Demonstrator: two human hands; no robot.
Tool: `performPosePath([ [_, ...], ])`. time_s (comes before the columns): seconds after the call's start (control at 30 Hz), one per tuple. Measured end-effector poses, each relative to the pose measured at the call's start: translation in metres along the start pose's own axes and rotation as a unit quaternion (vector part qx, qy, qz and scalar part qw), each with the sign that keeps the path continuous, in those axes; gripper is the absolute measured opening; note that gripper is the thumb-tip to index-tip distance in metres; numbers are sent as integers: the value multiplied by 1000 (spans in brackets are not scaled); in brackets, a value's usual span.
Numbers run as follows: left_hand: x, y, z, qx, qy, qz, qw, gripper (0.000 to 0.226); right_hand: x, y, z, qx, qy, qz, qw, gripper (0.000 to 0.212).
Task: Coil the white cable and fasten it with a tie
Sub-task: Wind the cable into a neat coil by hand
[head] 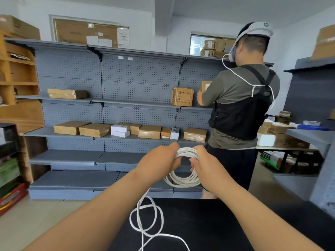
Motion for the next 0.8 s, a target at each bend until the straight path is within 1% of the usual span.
performPosePath([
  [0.1, 6, -10, -14, 124, 23, 52, 991, 15, 3, 9, -11, -26, 5, -21, 999, 12],
  [0.2, 16, -18, -33, 248, 27, 120, 961, 16, 5, 22, -21, -84, 28, -61, 994, 12],
  [0.27, 24, -19, -45, 300, 24, 144, 943, 15, 8, 31, -27, -139, 52, -100, 984, 11],
  [0.33, 32, -18, -55, 310, 21, 149, 939, 15, 13, 38, -36, -194, 63, -131, 970, 9],
  [0.43, 39, -17, -68, 259, 8, 142, 955, 18, 23, 46, -50, -234, 40, -152, 959, 13],
  [0.47, 40, -17, -71, 239, 5, 138, 961, 18, 25, 48, -52, -219, 30, -150, 964, 14],
  [0.53, 40, -16, -75, 178, -7, 126, 976, 16, 28, 51, -51, -155, 10, -132, 979, 18],
  [0.63, 39, -8, -82, 38, -51, 88, 994, 15, 32, 50, -55, -74, -39, -82, 993, 33],
  [0.7, 40, 0, -86, -26, -78, 56, 995, 15, 35, 48, -62, -30, -77, -53, 995, 29],
  [0.73, 41, 2, -89, -37, -86, 46, 995, 15, 37, 48, -66, -9, -90, -44, 995, 25],
  [0.8, 45, 4, -92, -20, -91, 41, 995, 13, 40, 51, -70, 26, -95, -42, 994, 19],
])
Point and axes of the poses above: each hand's wrist, its own x-axis away from the middle knuckle, its own z-axis out of the back of the hand, y = z × x, the point moved 6 cm from there along -x, towards the middle knuckle, and after that the axes turned 2 degrees about -z, right-handed, at the moved point
